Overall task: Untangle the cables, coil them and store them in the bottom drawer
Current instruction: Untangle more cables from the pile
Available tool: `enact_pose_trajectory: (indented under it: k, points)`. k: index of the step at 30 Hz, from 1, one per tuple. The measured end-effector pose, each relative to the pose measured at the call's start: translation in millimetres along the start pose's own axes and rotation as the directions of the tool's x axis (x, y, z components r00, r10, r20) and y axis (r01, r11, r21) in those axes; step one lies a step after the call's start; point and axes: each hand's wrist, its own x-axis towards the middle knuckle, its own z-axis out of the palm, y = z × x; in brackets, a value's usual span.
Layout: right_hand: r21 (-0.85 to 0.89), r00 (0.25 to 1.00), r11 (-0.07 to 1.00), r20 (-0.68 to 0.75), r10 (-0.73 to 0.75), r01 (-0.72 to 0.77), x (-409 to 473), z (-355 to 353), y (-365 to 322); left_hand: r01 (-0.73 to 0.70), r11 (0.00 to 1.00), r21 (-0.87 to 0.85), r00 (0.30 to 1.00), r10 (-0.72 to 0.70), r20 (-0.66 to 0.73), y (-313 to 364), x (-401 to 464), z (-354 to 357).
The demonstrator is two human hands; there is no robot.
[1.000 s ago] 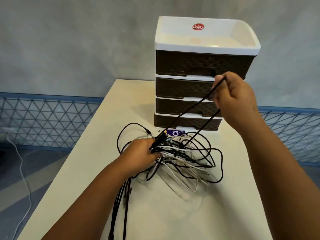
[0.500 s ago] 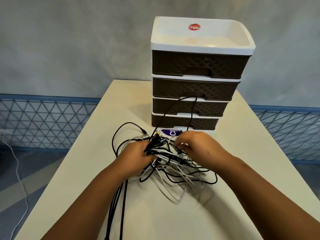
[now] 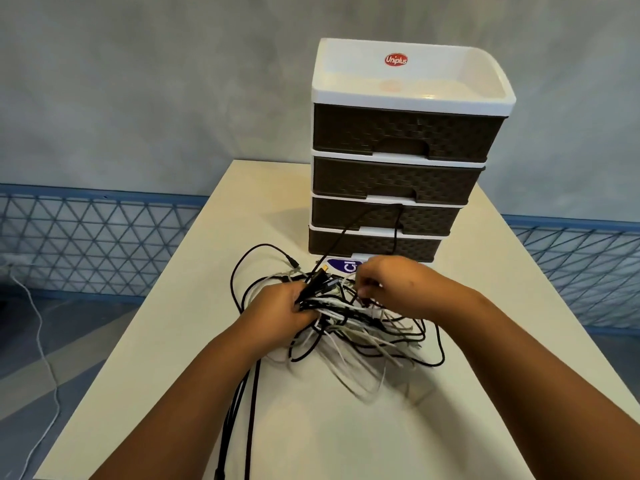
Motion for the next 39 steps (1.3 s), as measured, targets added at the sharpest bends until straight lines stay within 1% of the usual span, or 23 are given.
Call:
enact_pose_trajectory:
  k: [3, 7, 10, 12, 14, 16, 17, 19, 21, 23, 24, 25, 26, 28, 29, 30, 31, 32, 33, 34, 36, 38, 39]
  points:
    - [0.126, 0.977, 0.992, -0.21, 0.038, -0.011, -8, -11, 2, -0.004, 1.0, 0.005, 1.0, 0.004, -0.022, 1, -1, -2]
    - [0.355, 0.882, 0.934, -0.423, 0.207, -0.049, -17, -26, 4, 0.003, 1.0, -0.006, 0.999, -0.003, -0.048, -1, 0, -4]
    - [0.582, 0.773, 0.813, -0.507, 0.382, -0.02, -20, -32, 13, 0.022, 1.0, -0.011, 0.999, -0.023, -0.041, -2, 1, -3]
    - [0.725, 0.655, 0.686, -0.546, 0.522, 0.058, -22, -33, 18, 0.022, 1.0, -0.015, 0.999, -0.022, -0.037, -1, 2, -2]
    - [0.837, 0.528, 0.528, -0.515, 0.675, 0.142, -23, -30, 22, 0.02, 1.0, -0.017, 0.999, -0.02, -0.039, -2, 2, -2]
    - [0.91, 0.423, 0.365, -0.414, 0.806, 0.196, -24, -24, 31, 0.017, 1.0, -0.008, 0.999, -0.017, -0.038, -2, 0, -1]
    - [0.937, 0.385, 0.294, -0.345, 0.856, 0.187, -24, -19, 37, 0.017, 1.0, -0.001, 0.999, -0.017, -0.038, -3, 0, -1]
    - [0.969, 0.359, 0.247, -0.24, 0.902, 0.028, -25, -6, 52, 0.021, 1.0, 0.015, 0.999, -0.021, -0.041, -4, -1, 0]
    - [0.922, 0.45, 0.306, -0.176, 0.876, -0.235, -29, 7, 63, 0.019, 0.999, 0.032, 0.999, -0.017, -0.037, -5, -1, 3]
    - [0.732, 0.554, 0.474, -0.158, 0.817, -0.49, -35, 13, 65, 0.011, 0.999, 0.035, 1.0, -0.01, -0.023, -6, -2, 5]
    - [0.601, 0.585, 0.57, -0.2, 0.786, -0.561, -38, 15, 63, 0.009, 0.999, 0.04, 1.0, -0.009, -0.02, -6, -2, 5]
    - [0.48, 0.609, 0.664, -0.291, 0.738, -0.574, -40, 17, 58, 0.01, 0.999, 0.05, 1.0, -0.009, -0.019, -6, -2, 6]
    - [0.372, 0.631, 0.75, -0.406, 0.661, -0.546, -43, 16, 49, 0.015, 0.998, 0.056, 1.0, -0.014, -0.018, -7, -1, 6]
    - [0.18, 0.667, 0.913, -0.633, 0.392, -0.366, -49, 14, 26, 0.023, 0.998, 0.061, 1.0, -0.022, -0.019, -8, 0, 7]
    - [0.085, 0.689, 0.971, -0.691, 0.219, -0.224, -50, 13, 15, 0.027, 0.997, 0.066, 0.999, -0.025, -0.02, -8, 0, 8]
    - [-0.005, 0.729, 0.997, -0.682, 0.052, -0.076, -50, 14, 6, 0.028, 0.997, 0.069, 0.999, -0.027, -0.021, -8, 0, 8]
    - [-0.077, 0.791, 0.996, -0.607, -0.081, 0.043, -48, 16, -1, 0.029, 0.997, 0.069, 0.999, -0.028, -0.023, -8, 0, 8]
    - [-0.121, 0.866, 0.987, -0.477, -0.15, 0.104, -44, 19, -5, 0.033, 0.997, 0.063, 0.999, -0.031, -0.022, -9, 0, 8]
    - [-0.151, 0.935, 0.984, -0.324, -0.144, 0.1, -40, 23, -6, 0.036, 0.998, 0.055, 0.999, -0.035, -0.019, -8, 0, 8]
    - [-0.188, 0.975, 0.98, -0.201, -0.097, 0.059, -34, 27, -4, 0.04, 0.998, 0.048, 0.999, -0.039, -0.016, -8, -1, 8]
    - [-0.265, 0.998, 0.964, -0.055, 0.001, -0.016, -28, 29, 2, 0.039, 0.998, 0.047, 0.999, -0.038, -0.015, -9, -1, 8]
    - [-0.257, 0.999, 0.966, -0.033, -0.021, 0.012, -27, 23, 5, 0.033, 0.997, 0.063, 0.999, -0.032, -0.017, -10, -1, 8]
    - [-0.203, 0.998, 0.979, -0.044, -0.046, 0.037, -28, 17, 7, 0.03, 0.997, 0.066, 0.999, -0.029, -0.019, -10, -1, 8]
